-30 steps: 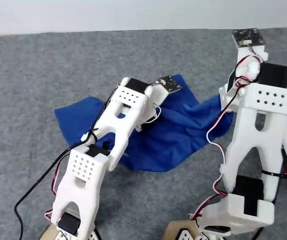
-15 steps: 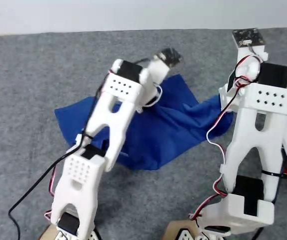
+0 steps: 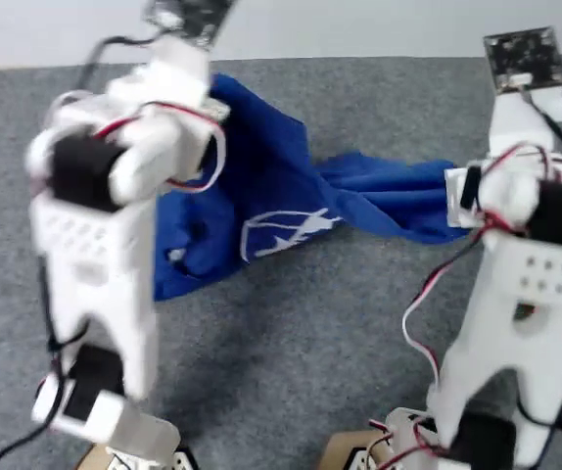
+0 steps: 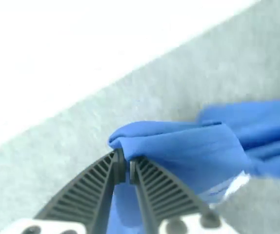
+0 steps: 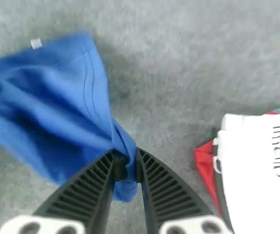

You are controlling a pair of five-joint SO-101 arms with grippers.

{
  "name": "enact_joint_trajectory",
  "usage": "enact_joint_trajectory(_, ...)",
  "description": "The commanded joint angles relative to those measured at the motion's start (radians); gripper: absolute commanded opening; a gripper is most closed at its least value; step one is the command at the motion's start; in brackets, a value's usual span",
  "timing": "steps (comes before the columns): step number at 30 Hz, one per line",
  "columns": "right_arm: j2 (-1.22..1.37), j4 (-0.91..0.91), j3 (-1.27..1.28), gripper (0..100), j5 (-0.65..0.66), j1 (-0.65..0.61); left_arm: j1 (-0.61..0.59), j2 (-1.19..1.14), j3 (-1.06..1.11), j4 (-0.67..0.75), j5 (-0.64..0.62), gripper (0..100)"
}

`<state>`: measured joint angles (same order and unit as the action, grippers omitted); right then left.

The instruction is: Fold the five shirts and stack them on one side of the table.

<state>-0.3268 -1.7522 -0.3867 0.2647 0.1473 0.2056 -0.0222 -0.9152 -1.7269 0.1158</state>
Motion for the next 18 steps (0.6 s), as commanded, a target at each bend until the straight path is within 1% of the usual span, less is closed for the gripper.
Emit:
enact_joint_trajectory(1,-0.117,-0.028,-0.075,0.9,-0.009,0.042,-0.028,0.172,-0.045,0.064,-0.008,0)
enact_joint_trajectory(3,-0.156,-0.028,-0.075,0.9,-0.009,0.079,-0.049,0.239,-0.045,0.104,0.005,0)
enact_joint_trajectory(5,-0.191,-0.028,-0.074,0.9,-0.009,0.127,-0.061,0.311,-0.045,0.146,0.046,0)
enact_joint_trajectory(9,-0.257,-0.030,-0.074,0.9,-0.011,0.196,-0.052,0.440,-0.045,0.206,0.127,0)
enact_joint_trajectory(13,-0.348,-0.028,-0.074,0.9,-0.011,0.211,-0.060,0.537,-0.039,0.224,0.172,0)
enact_joint_trajectory(18,-0.469,-0.027,-0.074,0.9,-0.011,0.211,-0.060,0.652,-0.039,0.218,0.269,0)
